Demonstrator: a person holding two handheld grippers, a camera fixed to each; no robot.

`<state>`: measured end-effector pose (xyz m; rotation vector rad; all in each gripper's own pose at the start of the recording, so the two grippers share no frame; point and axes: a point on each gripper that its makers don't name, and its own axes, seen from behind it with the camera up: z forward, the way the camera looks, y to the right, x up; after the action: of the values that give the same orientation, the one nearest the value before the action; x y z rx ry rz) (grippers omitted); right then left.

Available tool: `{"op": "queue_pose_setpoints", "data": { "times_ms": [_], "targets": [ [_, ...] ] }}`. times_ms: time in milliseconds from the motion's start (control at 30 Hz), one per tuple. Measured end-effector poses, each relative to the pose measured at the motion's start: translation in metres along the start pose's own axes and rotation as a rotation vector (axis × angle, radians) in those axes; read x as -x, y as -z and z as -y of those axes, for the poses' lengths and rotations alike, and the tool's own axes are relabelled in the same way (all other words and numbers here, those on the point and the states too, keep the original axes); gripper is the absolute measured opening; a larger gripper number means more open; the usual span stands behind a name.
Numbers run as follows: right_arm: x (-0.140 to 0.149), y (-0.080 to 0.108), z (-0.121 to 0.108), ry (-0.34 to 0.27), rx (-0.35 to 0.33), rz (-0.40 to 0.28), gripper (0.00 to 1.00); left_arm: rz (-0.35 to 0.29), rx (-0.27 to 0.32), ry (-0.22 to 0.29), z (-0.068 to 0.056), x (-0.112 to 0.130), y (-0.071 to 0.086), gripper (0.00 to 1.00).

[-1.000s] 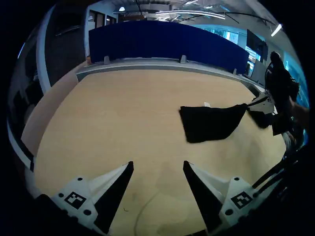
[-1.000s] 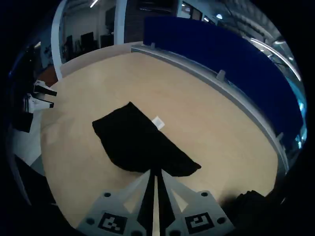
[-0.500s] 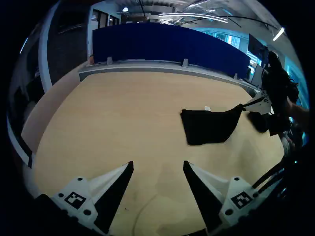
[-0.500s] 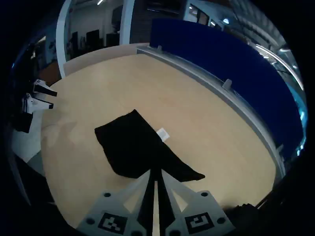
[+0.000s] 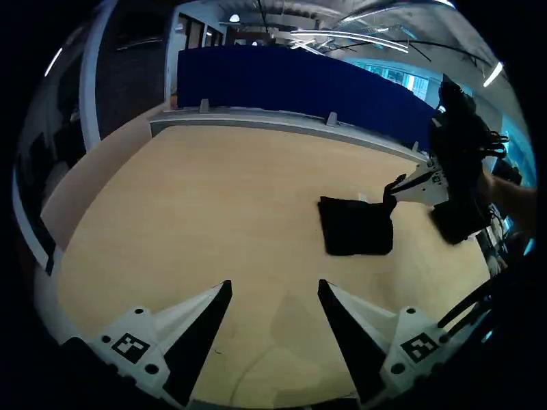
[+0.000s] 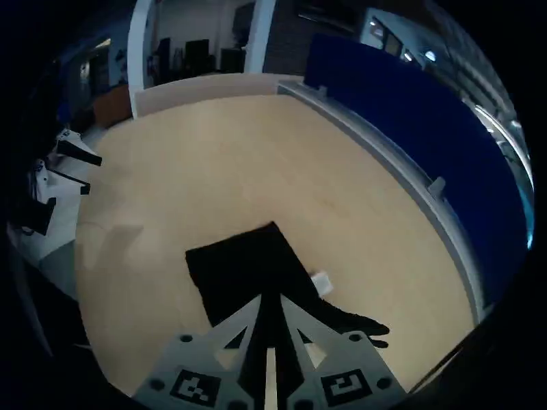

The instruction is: Fold towel

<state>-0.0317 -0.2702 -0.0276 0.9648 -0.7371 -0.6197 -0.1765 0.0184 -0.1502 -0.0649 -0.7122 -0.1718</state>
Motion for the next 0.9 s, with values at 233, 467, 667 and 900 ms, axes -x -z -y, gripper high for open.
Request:
{"op": "queue_pose_setpoints", "data": {
  "times_ms": [233,467,667,900],
  "targets": [
    [-0.015,-0.053,0.057,0.087,-0.106,0.030,0.04,-0.005,-0.030,0.038,0.008,0.007,0.005,0.93],
    [0.005,-0.088,0.089,0.067,-0.170,0.083,0.04,-0.009,-0.042,0.060,0.011,0.009,0.008,0.93],
    [0.004,-0.087,0.088,0.041,-0.165,0.074,0.05,-0.007,-0.042,0.061,0.012,0.012,0.007,0.93],
    [0.001,-0.082,0.082,0.025,-0.143,0.049,0.33,-0.005,-0.035,0.051,0.011,0.011,0.006,0.93]
  ]
}}
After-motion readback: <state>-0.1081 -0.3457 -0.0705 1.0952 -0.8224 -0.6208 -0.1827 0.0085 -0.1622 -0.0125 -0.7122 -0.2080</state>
